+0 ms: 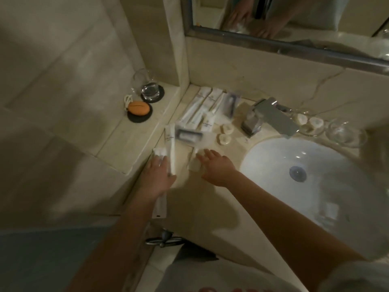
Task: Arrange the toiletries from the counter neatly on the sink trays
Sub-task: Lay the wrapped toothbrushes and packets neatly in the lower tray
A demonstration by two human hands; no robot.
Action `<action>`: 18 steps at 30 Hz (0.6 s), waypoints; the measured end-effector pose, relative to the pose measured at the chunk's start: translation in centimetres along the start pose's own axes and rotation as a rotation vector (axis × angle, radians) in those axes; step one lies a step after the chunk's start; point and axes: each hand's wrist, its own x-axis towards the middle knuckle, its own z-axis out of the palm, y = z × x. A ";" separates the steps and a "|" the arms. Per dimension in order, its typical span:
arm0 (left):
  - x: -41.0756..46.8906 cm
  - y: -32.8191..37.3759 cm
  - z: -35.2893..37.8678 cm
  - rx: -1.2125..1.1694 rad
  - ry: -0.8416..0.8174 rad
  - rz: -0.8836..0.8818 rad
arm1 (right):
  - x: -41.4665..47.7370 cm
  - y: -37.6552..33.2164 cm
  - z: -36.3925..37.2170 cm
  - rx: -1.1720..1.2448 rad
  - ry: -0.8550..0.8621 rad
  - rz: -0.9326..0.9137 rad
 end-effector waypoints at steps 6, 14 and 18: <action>0.6 -0.7 1.3 -0.093 0.052 -0.043 | 2.4 -2.2 1.2 -0.063 -0.004 0.013; 1.0 -1.4 1.3 -0.441 0.065 -0.149 | 2.1 -1.3 2.6 0.104 0.212 0.147; 1.2 -1.7 1.4 -0.564 0.043 -0.194 | 2.1 -1.5 3.0 0.270 0.316 0.369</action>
